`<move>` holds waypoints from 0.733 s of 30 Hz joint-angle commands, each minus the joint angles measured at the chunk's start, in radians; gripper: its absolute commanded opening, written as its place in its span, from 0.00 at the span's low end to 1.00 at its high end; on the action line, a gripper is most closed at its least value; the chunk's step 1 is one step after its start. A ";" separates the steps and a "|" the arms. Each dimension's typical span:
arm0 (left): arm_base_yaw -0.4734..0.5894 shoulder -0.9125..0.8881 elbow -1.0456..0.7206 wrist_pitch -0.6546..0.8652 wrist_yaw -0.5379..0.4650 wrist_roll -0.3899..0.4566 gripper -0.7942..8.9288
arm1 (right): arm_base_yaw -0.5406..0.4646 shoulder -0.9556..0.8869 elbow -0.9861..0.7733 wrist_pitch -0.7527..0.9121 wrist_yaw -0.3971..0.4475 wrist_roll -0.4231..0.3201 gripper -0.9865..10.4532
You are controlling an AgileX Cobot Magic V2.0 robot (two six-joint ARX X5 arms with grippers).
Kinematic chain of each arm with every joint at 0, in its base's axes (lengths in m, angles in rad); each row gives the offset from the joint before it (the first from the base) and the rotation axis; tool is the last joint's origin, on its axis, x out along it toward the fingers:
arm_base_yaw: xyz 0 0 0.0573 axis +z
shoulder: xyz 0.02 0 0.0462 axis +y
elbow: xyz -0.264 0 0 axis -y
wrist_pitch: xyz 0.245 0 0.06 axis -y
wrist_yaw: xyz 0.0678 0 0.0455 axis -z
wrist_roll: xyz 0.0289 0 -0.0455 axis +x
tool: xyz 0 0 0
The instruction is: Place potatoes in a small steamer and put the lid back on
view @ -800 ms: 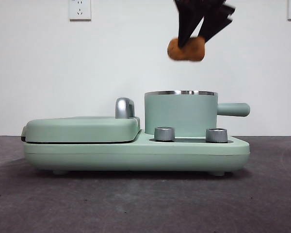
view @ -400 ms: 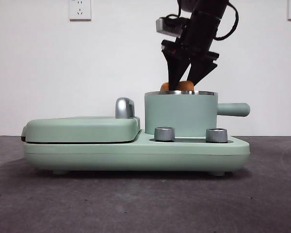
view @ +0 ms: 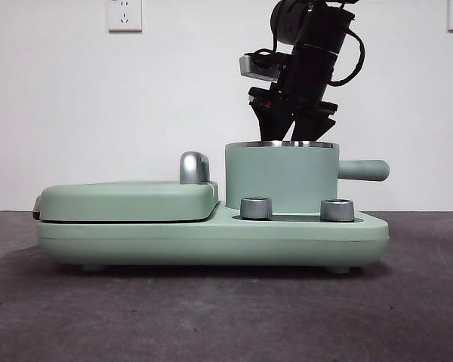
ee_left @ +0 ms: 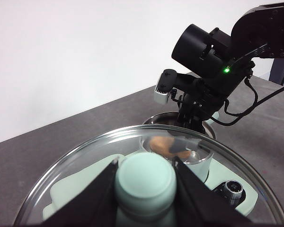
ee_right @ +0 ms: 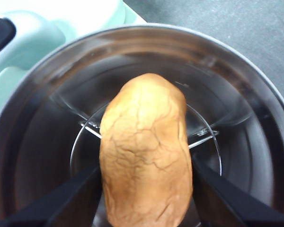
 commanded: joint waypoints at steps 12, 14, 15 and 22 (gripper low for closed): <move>-0.003 -0.003 0.014 0.035 0.000 -0.006 0.10 | -0.003 0.014 0.039 0.016 -0.011 0.010 0.42; -0.003 -0.003 0.014 0.035 0.001 -0.006 0.10 | -0.005 -0.047 0.051 0.015 -0.010 0.011 0.42; -0.003 -0.003 0.014 0.035 0.001 -0.006 0.10 | -0.010 -0.093 0.051 0.002 -0.009 0.019 0.41; -0.005 0.038 0.014 0.050 0.027 -0.006 0.10 | -0.026 -0.508 -0.017 -0.163 0.000 0.029 0.30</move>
